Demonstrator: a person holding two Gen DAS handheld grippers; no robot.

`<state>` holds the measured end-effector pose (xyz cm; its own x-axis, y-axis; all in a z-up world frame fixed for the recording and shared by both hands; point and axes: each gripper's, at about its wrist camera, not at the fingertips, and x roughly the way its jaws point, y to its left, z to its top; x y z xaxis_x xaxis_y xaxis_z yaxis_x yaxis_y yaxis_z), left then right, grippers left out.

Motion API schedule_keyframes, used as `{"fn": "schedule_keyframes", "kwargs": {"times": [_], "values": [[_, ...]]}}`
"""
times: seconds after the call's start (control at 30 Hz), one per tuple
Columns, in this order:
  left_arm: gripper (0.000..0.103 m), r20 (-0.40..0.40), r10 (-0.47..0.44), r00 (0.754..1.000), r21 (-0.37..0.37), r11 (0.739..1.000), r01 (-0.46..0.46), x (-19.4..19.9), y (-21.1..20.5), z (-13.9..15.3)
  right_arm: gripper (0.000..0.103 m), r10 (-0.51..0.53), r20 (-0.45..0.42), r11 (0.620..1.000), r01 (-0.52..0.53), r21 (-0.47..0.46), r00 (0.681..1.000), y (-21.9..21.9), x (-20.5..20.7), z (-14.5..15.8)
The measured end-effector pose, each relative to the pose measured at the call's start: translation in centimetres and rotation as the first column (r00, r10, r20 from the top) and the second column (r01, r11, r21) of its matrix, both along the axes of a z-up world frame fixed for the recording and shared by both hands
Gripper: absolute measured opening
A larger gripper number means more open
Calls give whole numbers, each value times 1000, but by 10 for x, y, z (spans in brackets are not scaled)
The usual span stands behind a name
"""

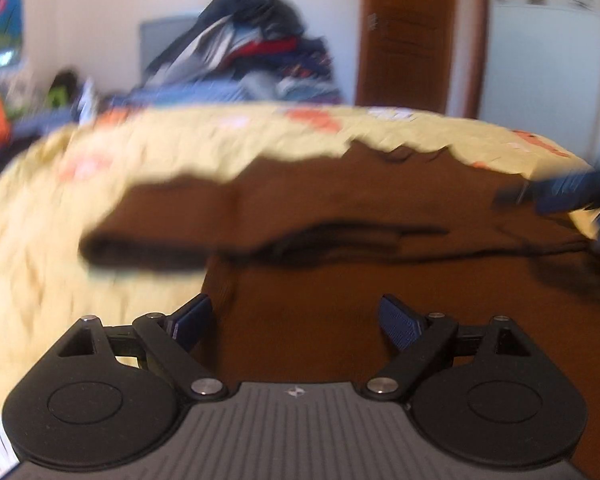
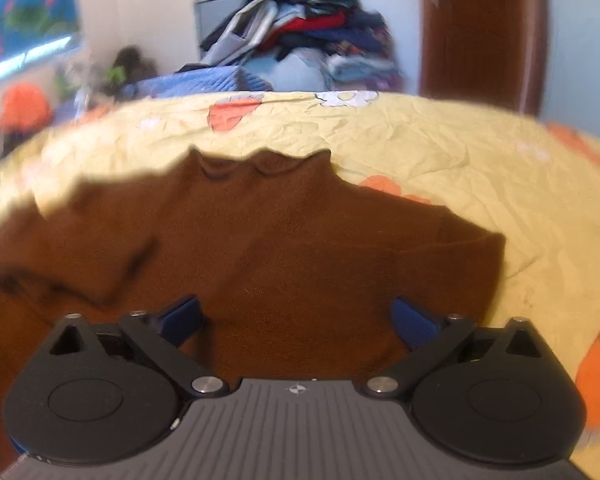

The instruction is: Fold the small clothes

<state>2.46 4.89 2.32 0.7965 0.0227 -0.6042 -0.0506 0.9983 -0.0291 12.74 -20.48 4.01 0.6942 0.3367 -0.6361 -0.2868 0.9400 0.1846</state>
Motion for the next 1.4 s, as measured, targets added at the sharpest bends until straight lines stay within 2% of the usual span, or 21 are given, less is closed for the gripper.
{"fn": "schedule_keyframes", "kwargs": {"times": [0.03, 0.1, 0.17, 0.2, 0.23, 0.3, 0.37, 0.43, 0.47, 0.5, 0.57, 0.67, 0.73, 0.9, 0.97, 1.07, 1.17, 1.27, 1.33, 1.4], "values": [[91, -24, 19, 1000, -31, 999, -20, 2, 5, -2, 97, 13, -30, 992, -10, 123, 999, -1, -1, 9], [92, 9, 55, 998, -67, 996, -54, -2, 9, -1, 97, 78, -134, 929, -23, 368, 988, 4, 4, 19], [94, -20, 67, 998, -68, 995, -68, 2, 9, -3, 93, 162, -265, 871, -11, 492, 951, 20, 18, 15], [95, -20, 64, 998, -60, 996, -65, 1, 8, -3, 89, 191, -318, 862, -4, 507, 929, 31, 25, 10], [95, -22, 61, 998, -56, 997, -62, 1, 7, -4, 88, 196, -352, 871, 2, 491, 915, 41, 31, 6], [95, -23, 60, 998, -49, 997, -61, -1, 7, -4, 82, 170, -384, 907, 9, 422, 908, 58, 40, 0], [95, -20, 63, 998, -57, 996, -64, -2, 8, -4, 82, 159, -383, 910, 15, 415, 910, 65, 45, -3], [95, -16, 67, 998, -67, 995, -68, -1, 8, -4, 76, 152, -392, 910, 25, 413, 907, 67, 50, -2], [95, -15, 67, 998, -70, 995, -68, -1, 8, -4, 64, 149, -396, 915, 26, 403, 906, 69, 52, -2], [95, -15, 67, 998, -72, 995, -68, 0, 8, -4, 41, 144, -402, 924, 22, 382, 904, 71, 54, -3], [96, -15, 66, 998, -75, 995, -67, 0, 9, -4, 19, 138, -417, 942, 11, 335, 898, 75, 56, -6], [96, -13, 67, 998, -81, 994, -67, -1, 10, -4, 18, 139, -386, 939, 3, 343, 912, 74, 53, -2], [96, -13, 66, 998, -81, 994, -67, 0, 10, -4, 17, 163, -352, 920, -13, 391, 922, 74, 52, 9], [96, -14, 65, 998, -77, 995, -66, -1, 10, -4, 16, 238, -239, 877, -103, 469, 941, 67, 50, 59], [96, -13, 66, 998, -79, 995, -67, -1, 10, -4, 16, 250, -192, 870, -134, 474, 949, 51, 48, 81], [96, -12, 66, 998, -84, 994, -67, -1, 11, -4, 16, 221, -138, 885, -139, 445, 966, 9, 47, 108], [96, -12, 65, 998, -85, 994, -66, -1, 11, -4, 16, 119, -135, 914, -55, 401, 984, -52, 51, 118], [96, -12, 66, 998, -83, 994, -66, -1, 11, -4, 16, -37, -178, 938, 96, 333, 983, -116, 58, 103], [96, -13, 65, 998, -82, 994, -66, -1, 11, -4, 16, -122, -226, 921, 195, 337, 967, -154, 59, 83], [96, -15, 65, 998, -77, 995, -66, -1, 11, -4, 16, -155, -259, 906, 242, 347, 953, -173, 57, 63]]}}
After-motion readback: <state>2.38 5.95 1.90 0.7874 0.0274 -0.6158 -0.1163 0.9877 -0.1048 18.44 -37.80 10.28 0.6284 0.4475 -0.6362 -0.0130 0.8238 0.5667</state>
